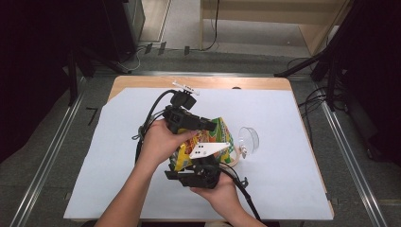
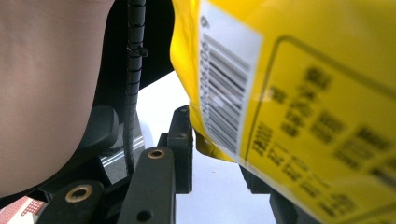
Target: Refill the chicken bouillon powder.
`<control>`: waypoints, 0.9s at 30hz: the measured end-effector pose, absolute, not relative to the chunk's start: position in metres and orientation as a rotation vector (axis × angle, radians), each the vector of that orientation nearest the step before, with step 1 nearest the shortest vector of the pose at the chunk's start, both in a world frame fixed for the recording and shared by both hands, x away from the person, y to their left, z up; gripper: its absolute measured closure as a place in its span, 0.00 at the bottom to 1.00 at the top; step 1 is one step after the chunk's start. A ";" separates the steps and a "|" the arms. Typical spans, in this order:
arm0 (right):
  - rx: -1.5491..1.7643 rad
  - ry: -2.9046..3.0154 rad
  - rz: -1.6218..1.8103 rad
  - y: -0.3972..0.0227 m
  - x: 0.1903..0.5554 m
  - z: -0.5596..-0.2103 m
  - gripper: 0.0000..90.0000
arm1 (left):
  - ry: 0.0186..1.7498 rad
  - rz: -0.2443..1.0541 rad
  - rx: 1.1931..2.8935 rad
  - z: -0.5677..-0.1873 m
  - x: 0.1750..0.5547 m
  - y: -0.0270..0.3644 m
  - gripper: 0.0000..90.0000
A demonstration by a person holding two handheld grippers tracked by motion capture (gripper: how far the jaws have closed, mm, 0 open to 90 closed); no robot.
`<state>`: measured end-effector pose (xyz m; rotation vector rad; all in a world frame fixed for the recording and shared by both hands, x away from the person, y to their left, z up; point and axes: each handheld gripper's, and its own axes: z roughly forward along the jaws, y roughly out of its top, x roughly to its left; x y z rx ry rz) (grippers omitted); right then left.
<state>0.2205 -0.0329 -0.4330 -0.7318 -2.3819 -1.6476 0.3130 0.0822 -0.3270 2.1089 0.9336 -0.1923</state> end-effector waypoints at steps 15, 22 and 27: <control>-0.729 -2.394 -1.650 -0.033 0.220 -0.434 0.78 | 0.936 -0.190 2.106 -0.328 0.313 0.082 0.85; -0.728 -2.390 -1.650 -0.033 0.219 -0.434 0.78 | 0.934 -0.194 2.105 -0.328 0.313 0.082 0.85; -0.723 -2.391 -1.654 -0.033 0.219 -0.433 0.78 | 0.931 -0.185 2.102 -0.327 0.312 0.082 0.85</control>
